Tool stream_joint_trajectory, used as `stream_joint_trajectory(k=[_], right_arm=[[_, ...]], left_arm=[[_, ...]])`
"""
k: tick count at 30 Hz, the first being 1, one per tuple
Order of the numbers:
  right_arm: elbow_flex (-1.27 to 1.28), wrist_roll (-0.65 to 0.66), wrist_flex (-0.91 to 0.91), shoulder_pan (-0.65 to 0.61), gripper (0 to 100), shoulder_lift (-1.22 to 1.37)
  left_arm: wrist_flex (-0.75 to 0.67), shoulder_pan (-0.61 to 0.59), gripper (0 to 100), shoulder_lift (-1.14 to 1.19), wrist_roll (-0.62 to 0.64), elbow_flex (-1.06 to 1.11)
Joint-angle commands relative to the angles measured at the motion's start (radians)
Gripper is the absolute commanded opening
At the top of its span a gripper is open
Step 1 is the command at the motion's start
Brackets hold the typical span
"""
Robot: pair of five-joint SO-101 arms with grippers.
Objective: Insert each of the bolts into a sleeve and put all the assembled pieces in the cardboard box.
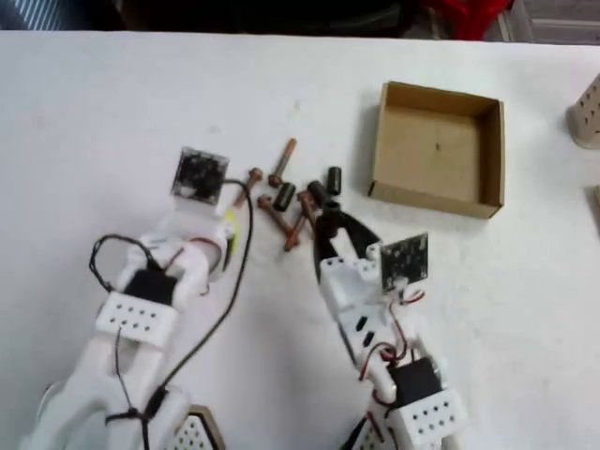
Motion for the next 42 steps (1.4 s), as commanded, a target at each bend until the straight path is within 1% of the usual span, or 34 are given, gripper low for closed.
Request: stream_joint_trajectory(k=[1, 4, 7, 11, 14, 18, 19, 22, 24, 27, 30, 32, 37, 39, 42], right_arm=[[0.008, -0.002, 0.004, -0.076, 1.7, -0.051], [0.008, -0.071, 0.004, -0.104, 1.6, -0.05], [0.008, -0.087, -0.002, -0.102, 1.6, -0.056], [0.008, -0.087, -0.081, -0.104, 1.6, -0.048], [0.008, -0.087, -0.084, -0.105, 1.6, -0.047], [0.008, -0.077, 0.12, -0.105, 1.6, -0.047], [0.008, -0.046, 0.18, -0.105, 1.6, -0.048], [0.008, 0.109, 0.314, -0.097, 1.6, -0.056], [0.006, 0.112, 0.357, -0.088, 1.6, -0.058], [-0.012, 0.089, 0.374, -0.002, 1.6, -0.051], [-0.041, 0.092, 0.423, 0.096, 1.7, -0.048], [-0.063, 0.101, 0.486, 0.113, 1.8, -0.048], [-0.126, 0.176, 0.664, 0.114, 1.8, -0.048], [-0.14, 0.184, 0.696, 0.122, 1.8, -0.048], [-0.158, 0.212, 0.707, 0.177, 1.8, -0.047]], left_arm=[[-0.015, 0.012, 8, 0.131, 0.049, -0.14], [-0.015, 0.008, 8, 0.289, 0.051, -0.242], [-0.021, 0.012, 8, 0.404, 0.025, -0.322], [-0.023, 0.015, 8, 0.452, 0.003, -0.371], [-0.04, 0.015, 8, 0.452, 0.008, -0.368], [-0.103, 0.007, 8, 0.45, 0.003, -0.29], [-0.12, 0.005, 8, 0.45, 0.003, -0.262], [-0.121, -0.025, 8, 0.45, 0.006, -0.23], [-0.11, -0.062, 8, 0.45, 0.011, -0.232], [-0.071, -0.091, 8, 0.45, 0.011, -0.242], [0.043, -0.111, 8, 0.45, 0.011, -0.295], [0.094, -0.114, 8, 0.456, 0.011, -0.319], [0.107, -0.113, 8, 0.458, 0.011, -0.322], [0.107, -0.113, 8, 0.458, 0.011, -0.322], [0.107, -0.113, 8, 0.458, 0.011, -0.322]])
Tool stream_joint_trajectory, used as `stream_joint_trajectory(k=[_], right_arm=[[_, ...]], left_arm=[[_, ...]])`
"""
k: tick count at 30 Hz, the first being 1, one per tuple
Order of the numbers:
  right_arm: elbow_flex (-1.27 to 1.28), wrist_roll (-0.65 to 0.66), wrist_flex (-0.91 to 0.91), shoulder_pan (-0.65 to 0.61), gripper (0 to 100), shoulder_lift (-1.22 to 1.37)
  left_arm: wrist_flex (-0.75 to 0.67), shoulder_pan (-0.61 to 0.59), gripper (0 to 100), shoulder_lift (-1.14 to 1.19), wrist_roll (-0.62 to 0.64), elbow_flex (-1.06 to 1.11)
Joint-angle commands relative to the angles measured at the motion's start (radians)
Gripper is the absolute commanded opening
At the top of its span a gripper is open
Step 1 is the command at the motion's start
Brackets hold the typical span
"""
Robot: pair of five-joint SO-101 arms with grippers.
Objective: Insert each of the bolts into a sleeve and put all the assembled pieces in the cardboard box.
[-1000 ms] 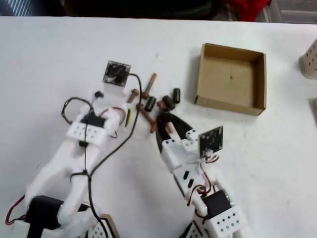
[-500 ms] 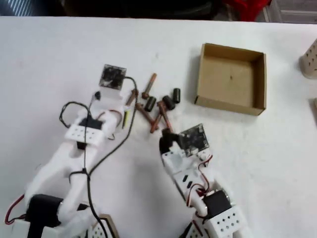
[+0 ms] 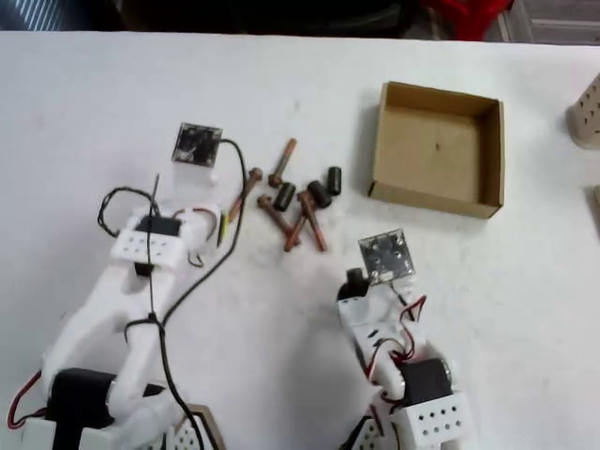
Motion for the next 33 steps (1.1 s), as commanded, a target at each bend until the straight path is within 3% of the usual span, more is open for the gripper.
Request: stream_joint_trajectory(k=[1, 6, 14, 21, 33], right_arm=[[-0.081, 0.069, 0.021, 0.082, 1.8, -0.016], [-0.175, 0.1, 0.062, 0.13, 1.8, 0.119], [-0.48, 0.184, 0.028, 0.133, 1.7, 0.743], [-0.743, 0.104, -0.001, 0.199, 1.6, 1.181], [-0.845, 0.11, -0.096, 0.321, 2.6, 1.486]], left_arm=[[0.006, -0.008, 8, -0.002, -0.006, -0.049], [0.008, -0.008, 8, -0.002, -0.006, -0.049], [0.006, -0.008, 8, -0.001, -0.012, -0.048], [0.005, -0.01, 8, -0.001, -0.014, -0.048], [-0.015, -0.01, 8, 0.001, -0.014, -0.048]])
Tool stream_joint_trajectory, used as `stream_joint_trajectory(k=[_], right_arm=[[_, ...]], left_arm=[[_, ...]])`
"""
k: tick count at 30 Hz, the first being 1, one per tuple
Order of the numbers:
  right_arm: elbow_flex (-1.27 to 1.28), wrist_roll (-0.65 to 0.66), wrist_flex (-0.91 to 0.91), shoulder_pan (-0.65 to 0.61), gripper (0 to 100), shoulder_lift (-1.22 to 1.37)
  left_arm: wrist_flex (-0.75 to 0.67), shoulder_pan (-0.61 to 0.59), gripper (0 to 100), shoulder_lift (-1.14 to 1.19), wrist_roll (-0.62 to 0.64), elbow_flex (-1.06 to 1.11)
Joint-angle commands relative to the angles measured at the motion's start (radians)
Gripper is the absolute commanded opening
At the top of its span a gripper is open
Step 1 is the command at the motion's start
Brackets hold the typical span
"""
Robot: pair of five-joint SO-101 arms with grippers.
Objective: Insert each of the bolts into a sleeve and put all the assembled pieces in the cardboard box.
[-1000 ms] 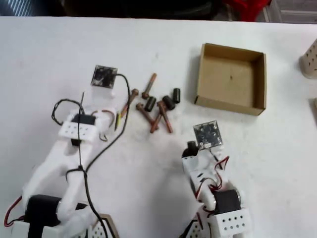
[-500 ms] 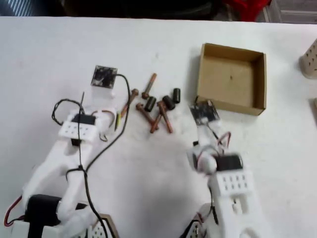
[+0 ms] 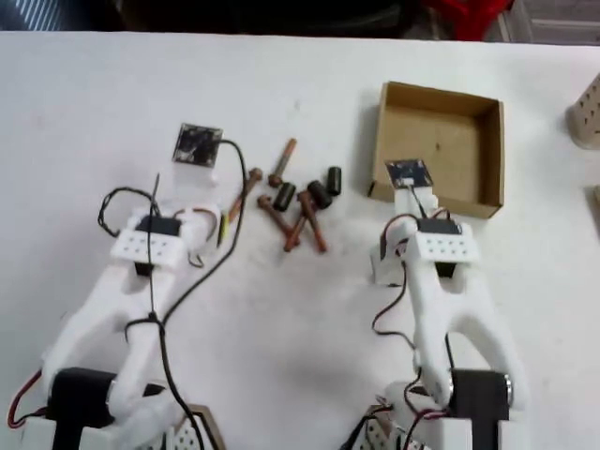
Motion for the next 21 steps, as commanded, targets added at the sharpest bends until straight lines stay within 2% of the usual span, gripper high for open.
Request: stream_joint_trajectory(k=[1, 4, 6, 15, 21], right_arm=[[-0.048, 0.011, -0.061, 0.039, 4.3, 0.062], [-0.052, 0.107, -0.073, 0.042, 14.6, 0.11], [-0.052, 0.123, -0.073, 0.036, 20.0, 0.12], [-0.055, 0.133, -0.018, 0.001, 15.5, -0.024], [-0.106, 0.262, 0.054, -0.004, 15.2, -0.065]], left_arm=[[-0.017, -0.01, 8, -0.002, -0.014, -0.048], [-0.017, -0.01, 8, -0.002, -0.014, -0.048], [-0.017, -0.01, 8, -0.002, -0.014, -0.048], [-0.017, -0.01, 8, -0.002, -0.015, -0.046], [-0.017, -0.01, 8, -0.002, -0.015, -0.046]])
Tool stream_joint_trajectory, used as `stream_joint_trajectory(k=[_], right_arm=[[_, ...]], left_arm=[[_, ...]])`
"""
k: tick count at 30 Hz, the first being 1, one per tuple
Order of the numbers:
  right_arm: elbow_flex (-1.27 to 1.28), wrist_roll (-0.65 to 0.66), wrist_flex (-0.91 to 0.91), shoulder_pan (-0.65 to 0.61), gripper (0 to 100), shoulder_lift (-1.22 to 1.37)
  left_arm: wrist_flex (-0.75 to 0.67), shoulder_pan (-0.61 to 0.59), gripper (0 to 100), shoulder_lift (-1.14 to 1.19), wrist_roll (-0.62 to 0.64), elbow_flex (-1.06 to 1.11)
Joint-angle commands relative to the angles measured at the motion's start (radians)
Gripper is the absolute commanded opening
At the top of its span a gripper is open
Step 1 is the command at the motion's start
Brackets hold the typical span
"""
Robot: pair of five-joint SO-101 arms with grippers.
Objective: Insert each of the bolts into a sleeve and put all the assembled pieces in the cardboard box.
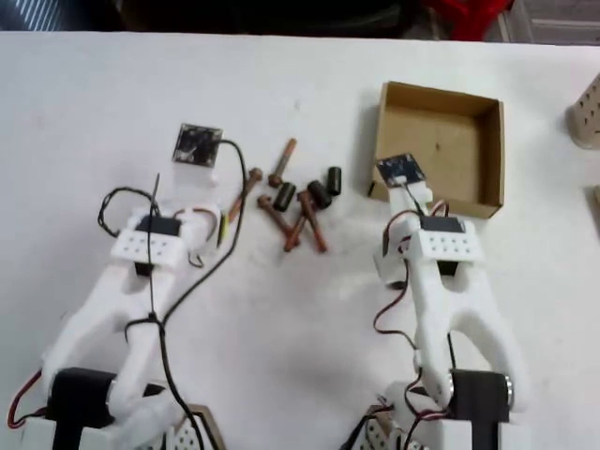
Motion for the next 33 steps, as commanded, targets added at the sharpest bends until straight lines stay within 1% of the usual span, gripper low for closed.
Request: stream_joint_trajectory(k=[1, 3, 5, 11, 14, 17, 18, 20, 21, 23, 27, 33], right_arm=[[-0.117, 0.071, 0.107, -0.015, 15.2, -0.053], [-0.176, 0.072, 0.194, -0.015, 15.2, -0.053], [-0.215, 0.074, 0.237, -0.016, 15.2, -0.053], [-0.17, 0.064, 0.226, -0.082, 15.2, -0.018], [-0.166, 0.063, 0.166, -0.096, 15.2, 0.053], [-0.166, 0.048, 0.093, -0.068, 15.0, 0.13], [-0.167, 0.0, 0.074, -0.044, 14.1, 0.147], [-0.172, -0.089, 0.044, 0.01, 8.9, 0.159], [-0.172, -0.089, 0.038, 0.027, 6.7, 0.151], [-0.164, -0.069, 0.039, 0.038, 5.7, 0.113], [-0.106, -0.063, 0.045, 0.015, 9.8, 0.013], [-0.003, -0.012, 0.045, -0.008, 21.6, -0.09]], left_arm=[[-0.017, -0.01, 8, -0.002, -0.015, -0.046], [-0.018, -0.01, 8, -0.002, -0.015, -0.046], [-0.018, -0.01, 8, -0.002, -0.015, -0.046], [-0.018, -0.01, 8, -0.002, -0.015, -0.046], [-0.018, -0.01, 8, -0.002, -0.015, -0.046], [-0.018, -0.01, 8, -0.002, -0.015, -0.046], [-0.018, -0.01, 8, -0.002, -0.015, -0.046], [-0.018, -0.01, 8, -0.002, -0.015, -0.046], [-0.018, -0.01, 8, -0.002, -0.015, -0.046], [-0.018, -0.01, 8, -0.002, -0.015, -0.046], [-0.052, -0.01, 8, -0.002, -0.015, -0.031], [-0.081, -0.01, 8, -0.004, -0.015, -0.017]])
